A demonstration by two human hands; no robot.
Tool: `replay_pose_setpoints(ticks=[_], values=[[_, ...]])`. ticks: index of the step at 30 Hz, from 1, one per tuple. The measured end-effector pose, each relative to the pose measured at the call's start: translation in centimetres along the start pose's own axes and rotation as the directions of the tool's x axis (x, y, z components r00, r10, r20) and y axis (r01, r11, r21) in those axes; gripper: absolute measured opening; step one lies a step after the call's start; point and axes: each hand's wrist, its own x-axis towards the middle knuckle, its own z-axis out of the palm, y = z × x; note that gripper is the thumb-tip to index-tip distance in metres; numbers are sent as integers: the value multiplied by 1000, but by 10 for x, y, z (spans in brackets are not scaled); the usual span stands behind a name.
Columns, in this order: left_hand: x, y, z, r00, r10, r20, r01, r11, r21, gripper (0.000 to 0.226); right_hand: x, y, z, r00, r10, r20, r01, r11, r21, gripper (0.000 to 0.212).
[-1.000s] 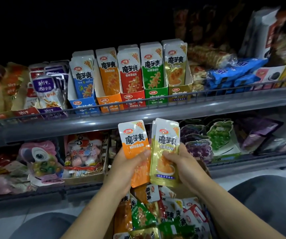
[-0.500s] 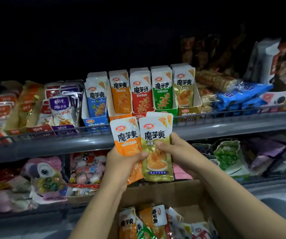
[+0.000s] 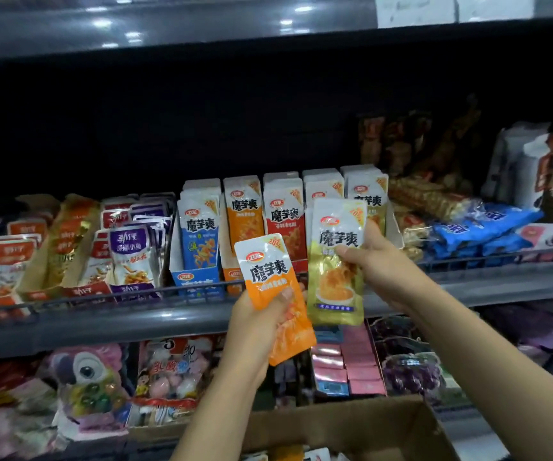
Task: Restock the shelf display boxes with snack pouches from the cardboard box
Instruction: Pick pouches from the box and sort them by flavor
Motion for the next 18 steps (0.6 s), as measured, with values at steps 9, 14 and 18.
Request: replay_pose_setpoints(ticks=[9, 14, 18], values=[[22, 24, 47, 997, -62, 52, 66, 995, -73, 16, 41, -54, -63, 911, -272, -309, 210, 953, -218, 32], [33, 26, 59, 997, -65, 36, 67, 994, -86, 8, 74, -29, -74, 965, -110, -240, 51, 969, -241, 42], [40, 24, 59, 998, -65, -7, 65, 996, -65, 6, 84, -8, -82, 966, -150, -213, 39, 891, -452, 45]])
